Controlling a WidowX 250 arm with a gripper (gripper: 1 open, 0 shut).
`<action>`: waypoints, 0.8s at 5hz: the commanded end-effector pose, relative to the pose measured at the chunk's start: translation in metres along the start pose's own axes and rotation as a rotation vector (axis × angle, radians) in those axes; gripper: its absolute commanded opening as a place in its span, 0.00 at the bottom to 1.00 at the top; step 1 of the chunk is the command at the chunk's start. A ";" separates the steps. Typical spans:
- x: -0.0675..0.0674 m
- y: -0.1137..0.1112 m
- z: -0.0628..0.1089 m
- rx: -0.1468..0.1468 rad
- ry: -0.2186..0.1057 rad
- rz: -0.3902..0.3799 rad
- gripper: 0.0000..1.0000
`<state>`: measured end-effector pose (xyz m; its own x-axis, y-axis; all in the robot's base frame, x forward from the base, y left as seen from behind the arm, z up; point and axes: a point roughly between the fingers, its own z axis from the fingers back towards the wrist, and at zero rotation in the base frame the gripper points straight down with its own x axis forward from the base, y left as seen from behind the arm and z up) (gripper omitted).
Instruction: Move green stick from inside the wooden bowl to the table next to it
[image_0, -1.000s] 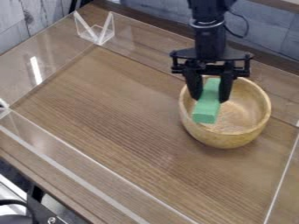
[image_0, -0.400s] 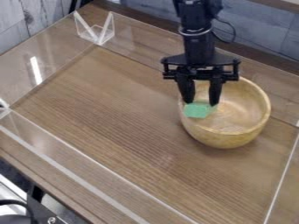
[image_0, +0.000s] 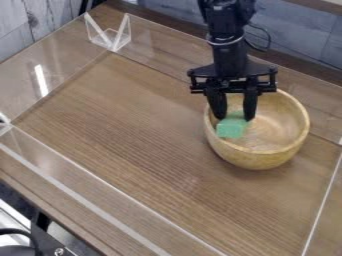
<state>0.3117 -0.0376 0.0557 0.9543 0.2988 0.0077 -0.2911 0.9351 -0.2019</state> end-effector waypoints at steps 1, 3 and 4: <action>0.001 0.011 -0.008 0.005 -0.014 0.059 0.00; 0.004 -0.001 0.001 -0.010 -0.005 -0.030 0.00; 0.002 -0.008 0.013 -0.024 -0.008 -0.069 0.00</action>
<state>0.3038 -0.0418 0.0470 0.9682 0.2445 -0.0535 -0.2502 0.9471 -0.2010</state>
